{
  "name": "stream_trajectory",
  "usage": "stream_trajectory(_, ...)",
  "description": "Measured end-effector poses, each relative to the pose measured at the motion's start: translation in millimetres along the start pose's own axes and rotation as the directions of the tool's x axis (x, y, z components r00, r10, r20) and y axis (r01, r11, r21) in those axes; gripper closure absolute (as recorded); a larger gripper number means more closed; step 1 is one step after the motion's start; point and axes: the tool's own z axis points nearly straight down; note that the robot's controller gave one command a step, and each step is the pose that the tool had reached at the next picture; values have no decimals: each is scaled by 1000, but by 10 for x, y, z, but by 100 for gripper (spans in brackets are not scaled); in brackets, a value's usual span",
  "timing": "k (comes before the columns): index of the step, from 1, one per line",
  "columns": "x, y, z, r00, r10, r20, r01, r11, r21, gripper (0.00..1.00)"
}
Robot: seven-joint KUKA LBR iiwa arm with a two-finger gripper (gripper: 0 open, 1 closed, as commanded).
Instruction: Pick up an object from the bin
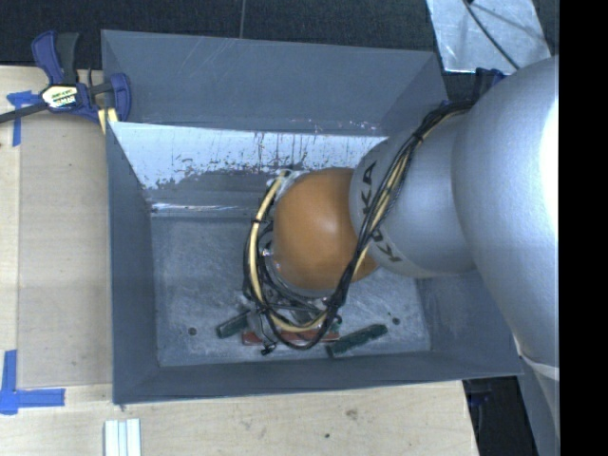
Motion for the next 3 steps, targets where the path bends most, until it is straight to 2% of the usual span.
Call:
stream_trajectory(1, 1, -2, 7, 1000, 1, -1, -1, 1000, 0, 0)
stream_trajectory(2, 17, -5, 1, 1000, 1, -7, -1, 1000, 0, 100)
stream_trajectory(3, -19, -8, -5, 1000, 2, 8, -2, 1000, 1, 0)
